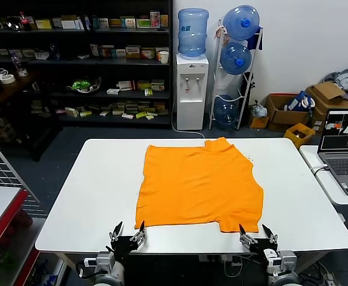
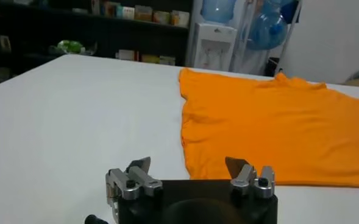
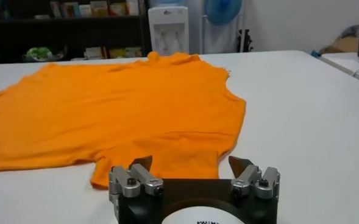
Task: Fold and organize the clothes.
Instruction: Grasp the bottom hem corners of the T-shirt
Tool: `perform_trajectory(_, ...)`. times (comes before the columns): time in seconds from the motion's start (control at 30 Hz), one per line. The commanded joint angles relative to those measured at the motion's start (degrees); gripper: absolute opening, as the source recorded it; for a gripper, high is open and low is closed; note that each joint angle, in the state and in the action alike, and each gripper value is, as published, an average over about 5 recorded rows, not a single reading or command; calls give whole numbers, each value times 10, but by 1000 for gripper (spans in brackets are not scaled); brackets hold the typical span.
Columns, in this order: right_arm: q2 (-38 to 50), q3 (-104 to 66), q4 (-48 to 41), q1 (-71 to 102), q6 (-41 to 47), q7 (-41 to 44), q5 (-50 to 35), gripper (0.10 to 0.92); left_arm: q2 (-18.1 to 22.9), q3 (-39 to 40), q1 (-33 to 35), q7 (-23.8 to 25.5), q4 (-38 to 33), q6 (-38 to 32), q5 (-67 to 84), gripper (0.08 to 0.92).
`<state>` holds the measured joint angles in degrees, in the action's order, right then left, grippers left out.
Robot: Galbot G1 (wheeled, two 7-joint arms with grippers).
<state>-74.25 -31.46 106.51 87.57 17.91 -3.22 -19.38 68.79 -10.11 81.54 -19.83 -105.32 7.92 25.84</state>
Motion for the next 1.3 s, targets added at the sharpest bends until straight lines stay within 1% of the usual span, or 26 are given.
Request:
perform_trajectory(0.03,-2,5,-9,-12,19,-11,-2,791,0,10,-29,-9,20,20,14,823)
perform_trajectory(0.1,-1,5,-8,-9,21,-11,-3,759,0,11,-28,-10,20,21,13,822)
perform_trajectory(0.2,0,4,-9,-9,24,-12,-7,681,1,12,-26,-10,22,22,12,787)
perform_trajectory(0.3,0,5,-9,-9,27,-15,-13,595,3,13,-26,-11,24,23,12,711)
perform_trajectory(0.63,0,5,-2,-4,20,-14,-15,300,8,13,-25,-14,26,23,11,417)
perform_trajectory(0.83,3,5,15,11,14,-19,-18,154,8,14,-19,-17,16,23,12,244)
perform_trajectory(0.9,4,6,27,19,13,-23,-22,129,6,15,-15,-18,9,23,14,192)
perform_trajectory(0.97,6,7,40,28,11,-27,-26,125,3,16,-11,-20,0,24,17,134)
perform_trajectory(1.03,8,8,52,38,10,-31,-30,125,1,16,-6,-23,-10,25,22,100)
perform_trajectory(1.2,19,7,91,69,9,-45,-52,125,-14,13,9,-34,-44,33,53,90)
perform_trajectory(1.3,36,4,124,109,12,-60,-71,125,-35,8,23,-44,-73,45,87,90)
